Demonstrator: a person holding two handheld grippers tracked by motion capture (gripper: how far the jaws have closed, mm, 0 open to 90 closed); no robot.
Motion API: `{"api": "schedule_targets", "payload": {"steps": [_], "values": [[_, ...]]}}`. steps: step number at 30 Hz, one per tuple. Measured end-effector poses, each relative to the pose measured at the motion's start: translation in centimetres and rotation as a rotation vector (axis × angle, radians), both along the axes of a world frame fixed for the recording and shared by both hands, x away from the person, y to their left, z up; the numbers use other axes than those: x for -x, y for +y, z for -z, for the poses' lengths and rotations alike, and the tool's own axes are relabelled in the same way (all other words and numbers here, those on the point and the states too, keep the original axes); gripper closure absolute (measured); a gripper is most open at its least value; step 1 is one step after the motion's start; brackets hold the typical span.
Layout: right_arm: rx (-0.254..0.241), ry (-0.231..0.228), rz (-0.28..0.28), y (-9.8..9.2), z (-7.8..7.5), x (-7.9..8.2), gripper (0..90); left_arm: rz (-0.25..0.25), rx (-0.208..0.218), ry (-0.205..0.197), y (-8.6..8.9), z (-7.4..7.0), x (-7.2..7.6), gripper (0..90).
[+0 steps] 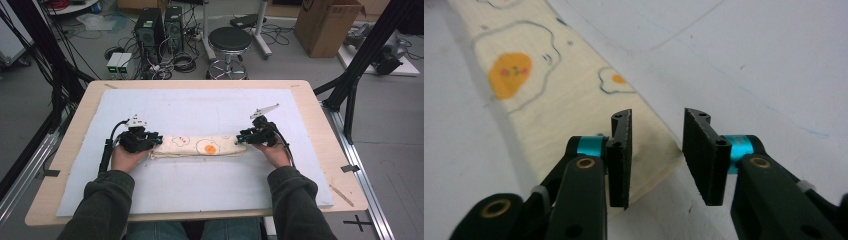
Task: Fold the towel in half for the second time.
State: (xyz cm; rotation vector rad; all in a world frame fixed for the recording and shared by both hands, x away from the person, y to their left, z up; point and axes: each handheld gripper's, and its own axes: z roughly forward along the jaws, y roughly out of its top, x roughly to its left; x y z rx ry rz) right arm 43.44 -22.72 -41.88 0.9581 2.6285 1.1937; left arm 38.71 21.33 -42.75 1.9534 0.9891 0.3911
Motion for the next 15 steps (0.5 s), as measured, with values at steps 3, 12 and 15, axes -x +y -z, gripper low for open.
{"api": "schedule_targets", "payload": {"steps": [3,12,15], "values": [[-0.026,-0.012,-0.004,-0.4,-0.6,0.4,59.8,0.002,0.004,-0.015,0.3,-0.6,0.5,65.4],[-0.071,-0.046,0.005,-1.0,-2.0,1.9,50.0,0.031,0.014,-0.037,1.1,-2.0,2.1,61.0],[-0.08,-0.059,0.014,-1.2,-2.1,2.2,45.3,0.044,0.013,-0.045,1.1,-2.3,2.7,59.8]]}}
